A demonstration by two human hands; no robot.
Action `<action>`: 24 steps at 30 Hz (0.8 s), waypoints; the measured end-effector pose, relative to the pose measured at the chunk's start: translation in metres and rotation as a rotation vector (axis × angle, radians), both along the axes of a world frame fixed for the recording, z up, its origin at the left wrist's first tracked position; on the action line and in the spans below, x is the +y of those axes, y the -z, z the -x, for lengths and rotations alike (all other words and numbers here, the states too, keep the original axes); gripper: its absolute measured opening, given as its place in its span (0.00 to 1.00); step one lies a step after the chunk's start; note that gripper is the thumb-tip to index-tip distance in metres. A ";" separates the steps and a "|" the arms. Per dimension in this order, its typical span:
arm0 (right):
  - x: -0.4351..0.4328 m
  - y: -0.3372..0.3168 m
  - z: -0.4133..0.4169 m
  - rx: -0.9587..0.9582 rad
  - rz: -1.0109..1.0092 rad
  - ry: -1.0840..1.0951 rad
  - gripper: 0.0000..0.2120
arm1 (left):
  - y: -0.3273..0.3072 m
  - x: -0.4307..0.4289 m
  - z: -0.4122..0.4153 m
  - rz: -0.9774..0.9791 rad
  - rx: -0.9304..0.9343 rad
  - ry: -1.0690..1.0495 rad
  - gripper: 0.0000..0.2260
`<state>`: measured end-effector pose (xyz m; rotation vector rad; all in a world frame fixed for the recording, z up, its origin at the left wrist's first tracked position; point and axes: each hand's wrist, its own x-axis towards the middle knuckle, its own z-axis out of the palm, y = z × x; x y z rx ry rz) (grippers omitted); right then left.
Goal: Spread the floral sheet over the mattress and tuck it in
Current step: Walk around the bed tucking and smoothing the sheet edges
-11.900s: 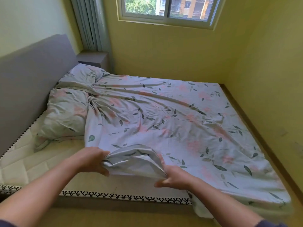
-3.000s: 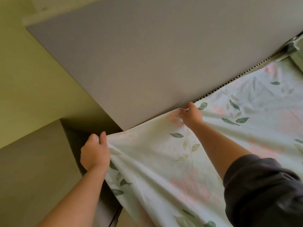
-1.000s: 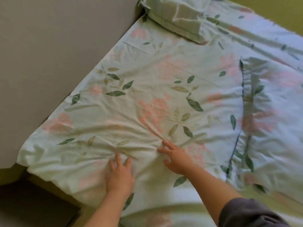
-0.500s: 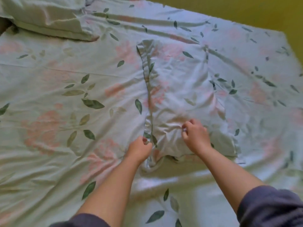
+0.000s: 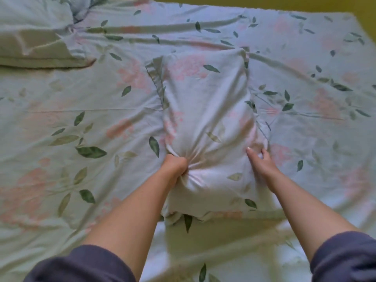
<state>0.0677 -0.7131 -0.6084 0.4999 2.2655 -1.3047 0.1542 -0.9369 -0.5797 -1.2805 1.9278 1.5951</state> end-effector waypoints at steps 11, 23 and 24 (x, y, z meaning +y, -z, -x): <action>-0.168 -0.035 -0.075 -0.179 0.452 0.118 0.49 | -0.081 -0.163 -0.070 0.178 0.124 0.079 0.25; -0.522 -0.073 -0.248 -0.089 0.332 -0.418 0.36 | -0.113 -0.475 -0.325 0.777 -0.196 -0.371 0.22; -0.544 -0.070 -0.268 -0.121 0.327 -0.515 0.36 | -0.104 -0.491 -0.348 0.855 -0.291 -0.388 0.22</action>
